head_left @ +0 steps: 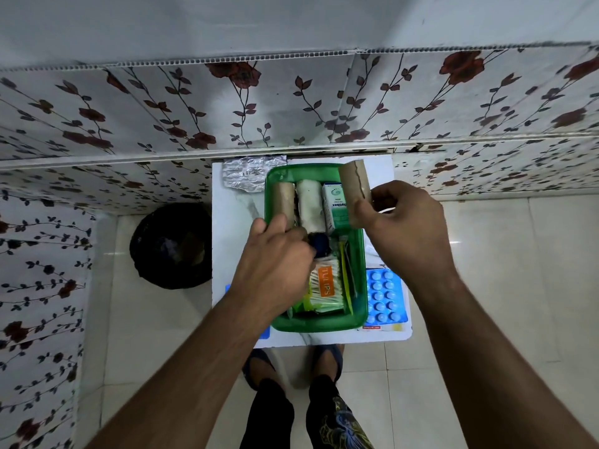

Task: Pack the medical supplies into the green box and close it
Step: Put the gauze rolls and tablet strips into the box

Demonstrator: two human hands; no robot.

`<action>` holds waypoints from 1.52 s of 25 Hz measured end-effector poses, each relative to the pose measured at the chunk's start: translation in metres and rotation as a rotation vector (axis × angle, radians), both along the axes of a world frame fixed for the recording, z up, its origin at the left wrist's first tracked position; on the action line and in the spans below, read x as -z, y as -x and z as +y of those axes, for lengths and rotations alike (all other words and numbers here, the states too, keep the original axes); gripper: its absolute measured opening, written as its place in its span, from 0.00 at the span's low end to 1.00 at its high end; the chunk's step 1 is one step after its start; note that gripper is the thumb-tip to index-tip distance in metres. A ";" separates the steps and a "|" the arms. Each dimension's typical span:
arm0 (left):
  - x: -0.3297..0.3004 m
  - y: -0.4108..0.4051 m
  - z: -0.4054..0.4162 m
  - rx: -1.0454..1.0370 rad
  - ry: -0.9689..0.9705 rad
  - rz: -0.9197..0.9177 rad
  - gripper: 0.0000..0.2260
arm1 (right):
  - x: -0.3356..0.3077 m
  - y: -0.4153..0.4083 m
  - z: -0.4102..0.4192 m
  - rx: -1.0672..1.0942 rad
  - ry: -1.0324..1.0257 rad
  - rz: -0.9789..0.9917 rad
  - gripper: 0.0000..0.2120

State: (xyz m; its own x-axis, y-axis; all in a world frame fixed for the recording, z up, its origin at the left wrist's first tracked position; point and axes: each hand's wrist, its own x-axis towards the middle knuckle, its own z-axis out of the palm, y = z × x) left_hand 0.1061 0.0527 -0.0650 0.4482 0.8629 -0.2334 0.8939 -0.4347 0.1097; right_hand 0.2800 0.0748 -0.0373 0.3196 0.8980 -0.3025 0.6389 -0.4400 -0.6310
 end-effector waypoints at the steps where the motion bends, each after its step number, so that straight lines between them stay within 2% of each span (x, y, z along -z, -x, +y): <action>1: -0.003 0.004 0.001 -0.041 -0.028 -0.058 0.11 | -0.002 0.006 -0.002 -0.017 0.012 -0.005 0.13; 4: -0.014 0.029 0.000 -0.294 -0.131 -0.293 0.10 | 0.003 0.031 -0.001 -0.084 0.076 -0.030 0.18; 7: -0.008 0.057 -0.001 -0.542 -0.168 -0.442 0.11 | 0.020 0.053 0.008 -0.127 0.115 -0.106 0.25; 11: 0.013 0.083 0.000 -0.649 -0.132 -0.525 0.09 | 0.032 0.064 0.018 -0.195 0.052 -0.132 0.22; 19: 0.037 0.099 -0.022 -0.677 0.067 -0.547 0.08 | 0.028 0.062 0.010 -0.275 -0.018 -0.238 0.17; 23: 0.039 0.106 -0.045 -0.798 0.245 -0.458 0.08 | 0.007 0.012 -0.011 0.035 -0.163 -0.142 0.10; 25: 0.043 0.103 -0.061 -0.865 0.354 -0.354 0.16 | 0.020 -0.019 -0.022 0.087 -0.075 -0.164 0.09; 27: 0.049 0.095 -0.073 -0.887 0.416 -0.287 0.25 | 0.045 -0.041 -0.030 -0.082 0.146 -0.262 0.13; 29: 0.055 0.089 -0.080 -0.897 0.397 -0.282 0.29 | 0.066 -0.047 -0.034 -0.274 0.281 -0.330 0.16; 31: 0.059 0.087 -0.082 -0.895 0.351 -0.304 0.27 | 0.078 -0.046 -0.034 -0.349 0.275 -0.354 0.16; 34: 0.061 0.087 -0.079 -0.887 0.337 -0.312 0.23 | 0.083 -0.044 -0.033 -0.331 0.201 -0.390 0.13; 38: 0.047 0.098 -0.070 -0.949 0.362 -0.408 0.15 | 0.085 -0.045 -0.029 -0.347 0.228 -0.397 0.13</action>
